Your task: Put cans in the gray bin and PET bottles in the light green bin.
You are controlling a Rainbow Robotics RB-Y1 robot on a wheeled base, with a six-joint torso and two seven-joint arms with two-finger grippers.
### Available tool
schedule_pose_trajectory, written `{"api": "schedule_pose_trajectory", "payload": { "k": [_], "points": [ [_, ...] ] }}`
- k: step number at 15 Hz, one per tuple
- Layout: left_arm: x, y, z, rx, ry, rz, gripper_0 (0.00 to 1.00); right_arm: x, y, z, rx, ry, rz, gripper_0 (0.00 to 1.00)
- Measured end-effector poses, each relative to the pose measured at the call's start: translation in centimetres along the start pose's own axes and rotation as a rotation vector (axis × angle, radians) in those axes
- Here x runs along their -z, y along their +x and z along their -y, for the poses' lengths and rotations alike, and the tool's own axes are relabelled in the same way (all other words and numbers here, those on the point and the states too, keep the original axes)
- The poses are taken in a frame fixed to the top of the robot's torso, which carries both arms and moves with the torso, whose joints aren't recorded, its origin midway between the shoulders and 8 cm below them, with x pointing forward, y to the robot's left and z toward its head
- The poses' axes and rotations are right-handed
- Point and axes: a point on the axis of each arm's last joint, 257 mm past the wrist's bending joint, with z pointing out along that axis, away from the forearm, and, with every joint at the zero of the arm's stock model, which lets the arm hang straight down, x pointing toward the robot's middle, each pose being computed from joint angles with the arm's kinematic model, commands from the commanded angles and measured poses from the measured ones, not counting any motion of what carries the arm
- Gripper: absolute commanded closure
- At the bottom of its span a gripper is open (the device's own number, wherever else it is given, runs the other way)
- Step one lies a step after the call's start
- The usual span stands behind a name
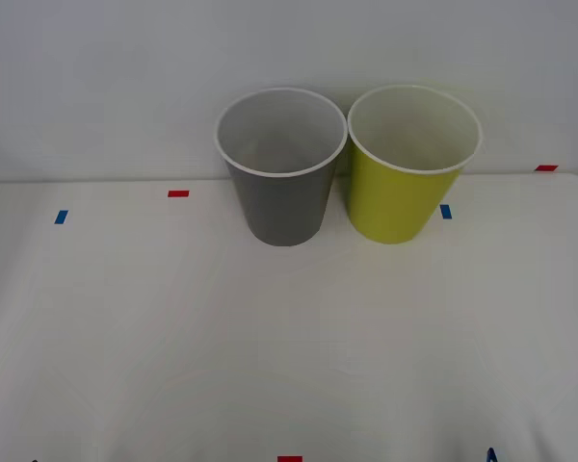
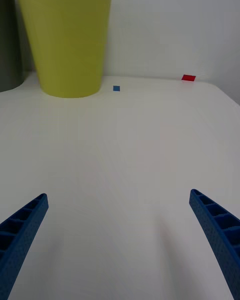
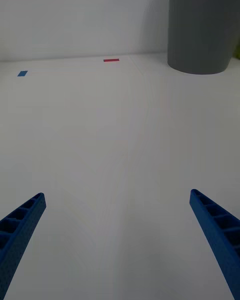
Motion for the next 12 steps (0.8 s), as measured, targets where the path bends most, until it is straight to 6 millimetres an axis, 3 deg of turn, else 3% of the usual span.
{"api": "schedule_pose_trajectory", "payload": {
  "k": [12],
  "points": [
    [0.00,0.00,0.00,0.000,0.000,0.000,0.00,0.00,0.00,0.00,0.000,0.000,0.000,0.02]
  ]
}}
